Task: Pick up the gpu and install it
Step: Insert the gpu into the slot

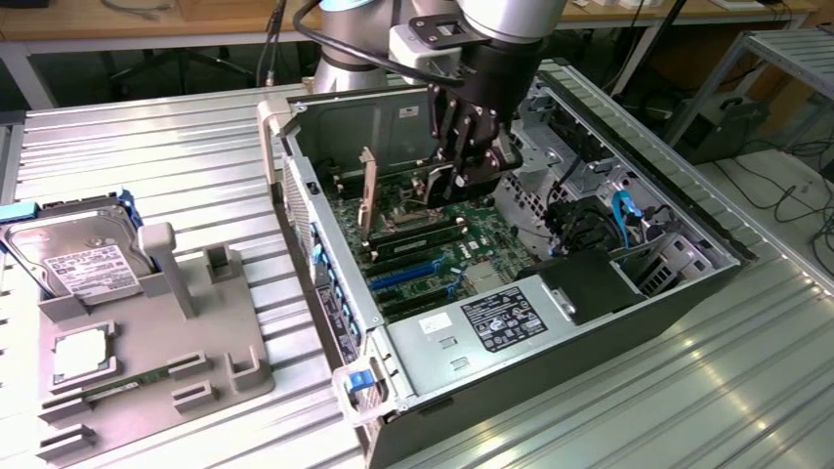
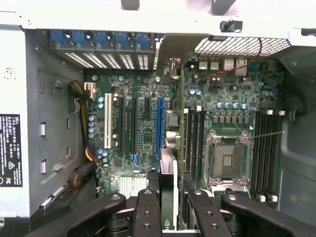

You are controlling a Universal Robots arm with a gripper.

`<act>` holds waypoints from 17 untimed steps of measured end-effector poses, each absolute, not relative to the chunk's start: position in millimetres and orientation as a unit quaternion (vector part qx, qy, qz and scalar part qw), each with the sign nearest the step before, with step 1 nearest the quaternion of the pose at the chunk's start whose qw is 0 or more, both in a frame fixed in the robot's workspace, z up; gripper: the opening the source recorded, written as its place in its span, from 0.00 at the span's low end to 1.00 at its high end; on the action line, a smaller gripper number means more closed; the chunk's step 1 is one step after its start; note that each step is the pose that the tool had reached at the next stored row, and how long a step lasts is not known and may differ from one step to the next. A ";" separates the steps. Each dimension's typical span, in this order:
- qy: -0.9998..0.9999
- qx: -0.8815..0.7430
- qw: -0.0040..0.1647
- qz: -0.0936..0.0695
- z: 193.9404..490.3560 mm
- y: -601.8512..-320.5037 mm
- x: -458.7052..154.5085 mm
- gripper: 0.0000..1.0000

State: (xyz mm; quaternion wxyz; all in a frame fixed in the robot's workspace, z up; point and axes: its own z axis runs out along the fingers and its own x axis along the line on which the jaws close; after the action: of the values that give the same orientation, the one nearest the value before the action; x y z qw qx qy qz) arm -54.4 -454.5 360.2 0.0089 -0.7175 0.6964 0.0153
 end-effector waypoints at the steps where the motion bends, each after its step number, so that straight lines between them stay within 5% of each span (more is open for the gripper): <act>1: 0.696 -0.717 0.009 0.015 359.5 -454.5 -54.4 0.27; 17: 0.697 -0.717 0.007 0.017 349.0 -454.5 -54.3 0.27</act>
State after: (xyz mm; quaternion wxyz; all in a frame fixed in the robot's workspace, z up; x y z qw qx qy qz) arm -54.3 -454.5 349.0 0.0074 -0.7167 0.6971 0.0169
